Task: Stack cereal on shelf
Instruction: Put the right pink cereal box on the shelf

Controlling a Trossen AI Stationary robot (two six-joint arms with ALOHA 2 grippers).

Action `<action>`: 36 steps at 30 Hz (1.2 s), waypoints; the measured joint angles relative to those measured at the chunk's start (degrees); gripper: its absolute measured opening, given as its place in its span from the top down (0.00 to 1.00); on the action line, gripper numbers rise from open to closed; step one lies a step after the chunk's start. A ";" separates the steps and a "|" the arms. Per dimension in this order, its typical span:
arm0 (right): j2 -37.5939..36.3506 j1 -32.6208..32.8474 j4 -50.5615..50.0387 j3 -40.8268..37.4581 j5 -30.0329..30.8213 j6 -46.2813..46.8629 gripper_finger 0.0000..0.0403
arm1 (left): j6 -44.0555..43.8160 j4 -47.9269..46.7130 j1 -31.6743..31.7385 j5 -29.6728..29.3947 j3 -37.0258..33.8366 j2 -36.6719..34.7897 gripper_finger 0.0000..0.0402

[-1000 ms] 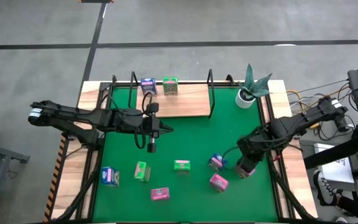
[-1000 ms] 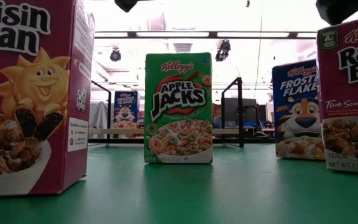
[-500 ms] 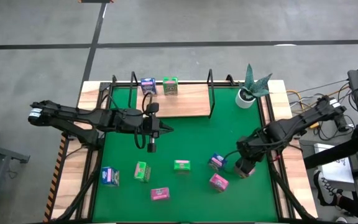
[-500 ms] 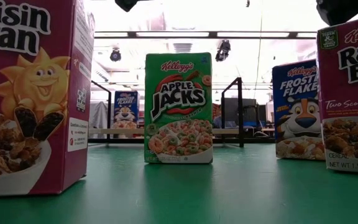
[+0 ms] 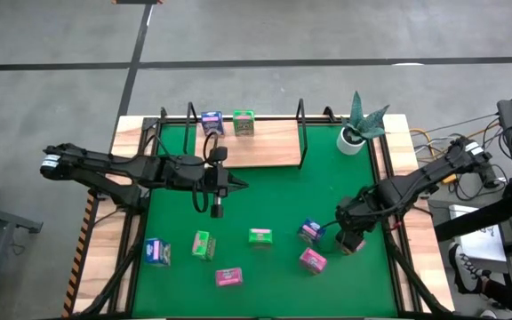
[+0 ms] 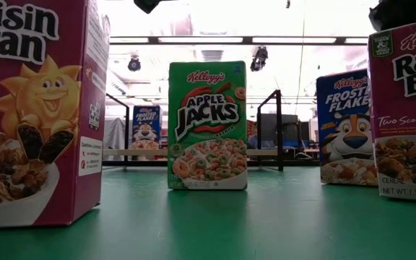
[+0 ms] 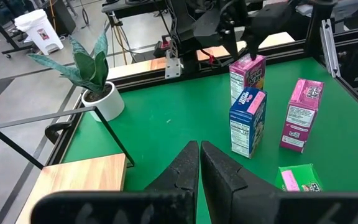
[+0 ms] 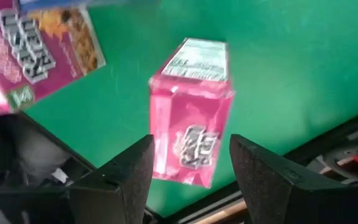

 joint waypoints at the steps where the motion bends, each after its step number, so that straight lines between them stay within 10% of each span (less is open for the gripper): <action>1: 0.20 0.35 0.76 0.02 0.04 -0.04 0.51 | 0.02 0.00 0.00 0.00 0.00 0.00 1.00; 22: -2.13 2.17 -2.83 2.30 3.71 -1.92 0.57 | 0.63 0.22 0.00 -0.02 0.00 0.02 1.00; 36: -2.03 4.25 9.04 9.71 45.84 -31.34 0.67 | 0.63 0.37 0.00 -0.04 0.02 0.02 1.00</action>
